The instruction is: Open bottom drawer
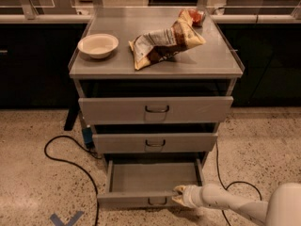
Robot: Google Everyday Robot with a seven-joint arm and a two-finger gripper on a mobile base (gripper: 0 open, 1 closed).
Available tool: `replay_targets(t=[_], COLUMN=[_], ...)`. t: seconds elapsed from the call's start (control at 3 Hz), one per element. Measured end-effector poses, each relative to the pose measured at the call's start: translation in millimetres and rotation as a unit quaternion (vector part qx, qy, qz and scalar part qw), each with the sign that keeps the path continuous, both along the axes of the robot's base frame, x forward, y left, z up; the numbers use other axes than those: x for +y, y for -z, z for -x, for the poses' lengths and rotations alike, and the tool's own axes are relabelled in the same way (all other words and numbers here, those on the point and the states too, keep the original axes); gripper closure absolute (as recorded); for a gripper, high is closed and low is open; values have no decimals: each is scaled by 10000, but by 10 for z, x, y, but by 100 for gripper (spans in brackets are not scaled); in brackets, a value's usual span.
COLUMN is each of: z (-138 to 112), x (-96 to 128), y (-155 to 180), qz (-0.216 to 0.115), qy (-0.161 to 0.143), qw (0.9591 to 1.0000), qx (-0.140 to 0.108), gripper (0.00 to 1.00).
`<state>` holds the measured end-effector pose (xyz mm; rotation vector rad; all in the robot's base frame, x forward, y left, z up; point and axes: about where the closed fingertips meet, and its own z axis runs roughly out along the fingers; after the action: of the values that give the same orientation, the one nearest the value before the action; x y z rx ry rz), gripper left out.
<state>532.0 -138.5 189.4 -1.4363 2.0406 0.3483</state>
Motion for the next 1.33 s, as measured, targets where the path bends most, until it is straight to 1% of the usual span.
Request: replay_targets(t=[0.33, 0.67, 1.0, 1.33], z=[1, 285, 318, 665], x=[0, -2, 26, 22], y=[-8, 19, 10, 46], qz=[0, -84, -106, -210], qy=[0, 6, -22, -12], qw=[10000, 10000, 9999, 9997], qx=[0, -36, -80, -118], gripper=[100, 100, 100, 100])
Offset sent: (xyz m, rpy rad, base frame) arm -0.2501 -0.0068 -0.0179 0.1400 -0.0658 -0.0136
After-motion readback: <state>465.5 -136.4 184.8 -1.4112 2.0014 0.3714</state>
